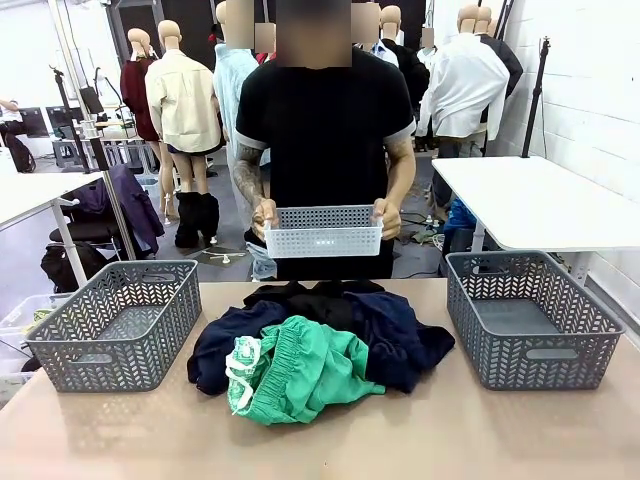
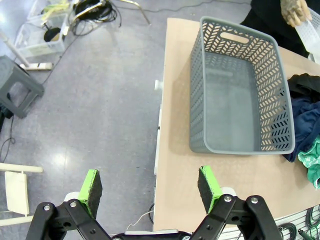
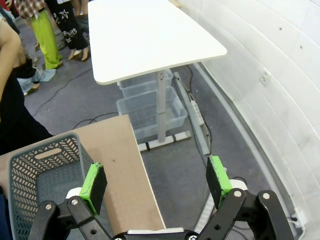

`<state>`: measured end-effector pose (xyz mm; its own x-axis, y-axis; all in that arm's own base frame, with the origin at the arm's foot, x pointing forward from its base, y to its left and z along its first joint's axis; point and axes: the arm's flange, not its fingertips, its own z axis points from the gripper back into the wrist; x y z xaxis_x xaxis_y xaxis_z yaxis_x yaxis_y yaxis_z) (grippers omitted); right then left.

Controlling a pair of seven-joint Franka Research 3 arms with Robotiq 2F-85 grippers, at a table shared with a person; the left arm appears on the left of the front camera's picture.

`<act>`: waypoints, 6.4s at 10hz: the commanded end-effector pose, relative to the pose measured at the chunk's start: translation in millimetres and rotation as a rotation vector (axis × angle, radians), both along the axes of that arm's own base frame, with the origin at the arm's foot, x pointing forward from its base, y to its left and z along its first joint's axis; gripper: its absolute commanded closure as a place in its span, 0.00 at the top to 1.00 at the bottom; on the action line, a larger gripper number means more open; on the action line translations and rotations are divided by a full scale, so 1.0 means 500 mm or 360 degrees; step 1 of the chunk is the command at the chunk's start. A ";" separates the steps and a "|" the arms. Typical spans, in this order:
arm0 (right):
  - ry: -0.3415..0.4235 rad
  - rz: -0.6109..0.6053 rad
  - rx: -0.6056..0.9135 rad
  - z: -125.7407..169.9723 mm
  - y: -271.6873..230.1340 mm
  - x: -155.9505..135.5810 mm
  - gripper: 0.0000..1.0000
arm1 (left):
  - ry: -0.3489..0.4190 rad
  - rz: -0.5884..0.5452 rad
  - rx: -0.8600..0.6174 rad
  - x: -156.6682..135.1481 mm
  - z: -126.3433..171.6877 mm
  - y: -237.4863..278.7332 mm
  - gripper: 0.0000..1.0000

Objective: Sort the tops and bottoms.
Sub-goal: Lift clothes from the center of the table with your left hand.

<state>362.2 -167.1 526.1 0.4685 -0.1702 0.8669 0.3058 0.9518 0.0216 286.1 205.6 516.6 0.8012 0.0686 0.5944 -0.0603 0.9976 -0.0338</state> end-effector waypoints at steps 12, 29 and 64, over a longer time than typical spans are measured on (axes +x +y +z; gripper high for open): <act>0.0008 -0.0015 0.0025 -0.002 0.002 0.001 1.00 | 0.0007 -0.0023 0.0003 -0.008 -0.001 0.004 1.00; 0.0008 -0.0015 0.0025 -0.002 0.002 0.001 1.00 | 0.0007 -0.0023 0.0003 -0.008 -0.001 0.004 1.00; 0.0008 -0.0015 0.0025 -0.002 0.002 0.001 1.00 | 0.0910 -0.1204 -0.0053 0.230 -0.193 -0.923 1.00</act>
